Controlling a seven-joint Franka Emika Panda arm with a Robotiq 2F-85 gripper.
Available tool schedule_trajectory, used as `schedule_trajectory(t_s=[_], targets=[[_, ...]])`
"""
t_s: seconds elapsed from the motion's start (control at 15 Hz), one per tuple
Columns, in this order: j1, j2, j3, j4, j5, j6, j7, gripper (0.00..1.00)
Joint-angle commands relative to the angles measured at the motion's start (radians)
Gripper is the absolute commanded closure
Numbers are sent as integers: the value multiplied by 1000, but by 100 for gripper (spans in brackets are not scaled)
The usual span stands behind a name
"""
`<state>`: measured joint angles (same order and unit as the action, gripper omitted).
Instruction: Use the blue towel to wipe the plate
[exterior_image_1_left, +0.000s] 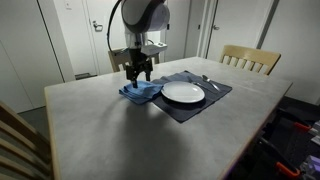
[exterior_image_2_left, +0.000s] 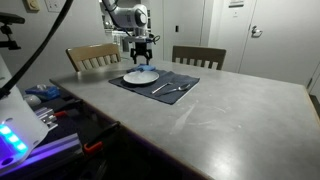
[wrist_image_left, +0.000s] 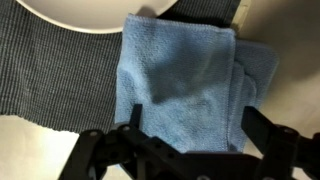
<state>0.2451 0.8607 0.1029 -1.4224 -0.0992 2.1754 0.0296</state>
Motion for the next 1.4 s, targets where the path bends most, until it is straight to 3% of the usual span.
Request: schedule_trajectory(t_s=[0.0, 1.13, 1.27, 1.33], targets=[[5, 36, -3, 59, 12, -34, 15, 0], [-7, 108, 3, 131, 46, -52, 17, 1], [-8, 113, 3, 137, 48, -53, 16, 25], [-7, 112, 2, 137, 48, -54, 17, 28]])
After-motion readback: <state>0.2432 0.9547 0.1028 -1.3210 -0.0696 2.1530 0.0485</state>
